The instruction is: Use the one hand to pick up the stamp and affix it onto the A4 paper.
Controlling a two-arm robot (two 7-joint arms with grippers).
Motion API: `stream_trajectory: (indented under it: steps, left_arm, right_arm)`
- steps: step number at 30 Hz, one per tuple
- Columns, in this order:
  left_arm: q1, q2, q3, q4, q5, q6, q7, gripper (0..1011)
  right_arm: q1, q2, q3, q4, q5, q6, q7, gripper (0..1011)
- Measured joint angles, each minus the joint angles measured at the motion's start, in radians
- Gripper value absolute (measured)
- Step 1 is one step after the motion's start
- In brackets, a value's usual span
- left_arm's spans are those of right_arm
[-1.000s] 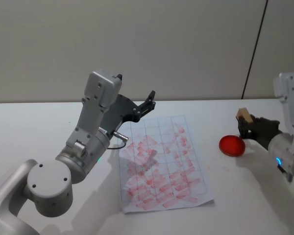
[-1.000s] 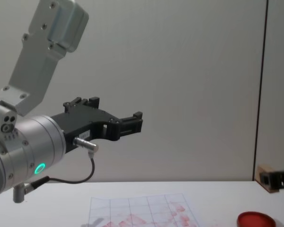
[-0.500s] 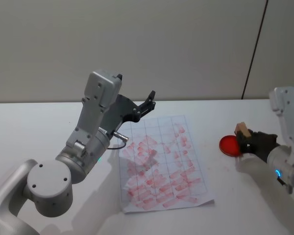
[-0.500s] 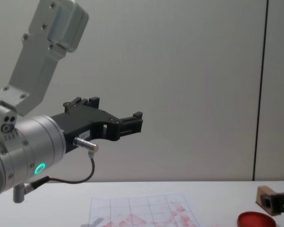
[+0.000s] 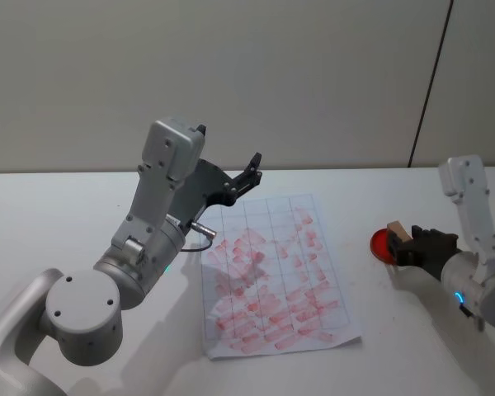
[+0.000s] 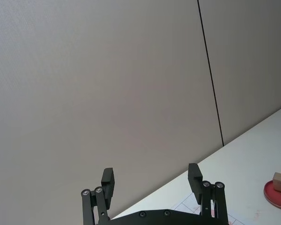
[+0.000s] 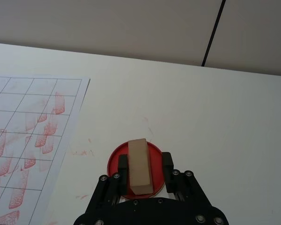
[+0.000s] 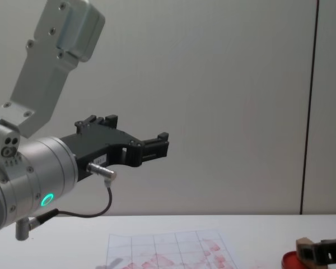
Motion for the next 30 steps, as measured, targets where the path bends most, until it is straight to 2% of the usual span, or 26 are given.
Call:
stream_trajectory:
  steps: [3, 6, 7, 9, 11, 16, 19, 21, 30]
  left_arm:
    - [0.000, 0.000, 0.000, 0.000, 0.000, 0.000, 0.000, 1001]
    - [0.000, 0.000, 0.000, 0.000, 0.000, 0.000, 0.000, 1001]
    - [0.000, 0.000, 0.000, 0.000, 0.000, 0.000, 0.000, 1001]
    - [0.000, 0.000, 0.000, 0.000, 0.000, 0.000, 0.000, 1001]
    - [0.000, 0.000, 0.000, 0.000, 0.000, 0.000, 0.000, 1002]
    - [0.000, 0.000, 0.000, 0.000, 0.000, 0.000, 0.000, 1001]
    - [0.000, 0.000, 0.000, 0.000, 0.000, 0.000, 0.000, 1001]
    - [0.000, 0.000, 0.000, 0.000, 0.000, 0.000, 0.000, 1001]
    - [0.000, 0.000, 0.000, 0.000, 0.000, 0.000, 0.000, 1001]
  right_arm:
    - [0.002, -0.002, -0.002, 0.007, -0.005, -0.010, 0.002, 500]
    - [0.003, -0.003, -0.002, 0.009, -0.010, -0.029, 0.003, 561]
    - [0.003, -0.003, -0.002, 0.009, -0.011, -0.035, 0.003, 623]
    - [0.002, -0.003, -0.002, 0.008, -0.013, -0.045, 0.003, 654]
    - [-0.001, -0.001, -0.001, 0.002, -0.016, -0.061, 0.003, 740]
    - [-0.011, 0.005, 0.003, -0.017, -0.022, -0.100, 0.001, 869]
    - [-0.023, 0.014, 0.009, -0.039, -0.026, -0.141, 0.000, 962]
    - [-0.028, 0.018, 0.012, -0.047, -0.028, -0.154, 0.000, 998]
    - [-0.066, 0.053, 0.035, -0.103, -0.032, -0.269, 0.005, 1001]
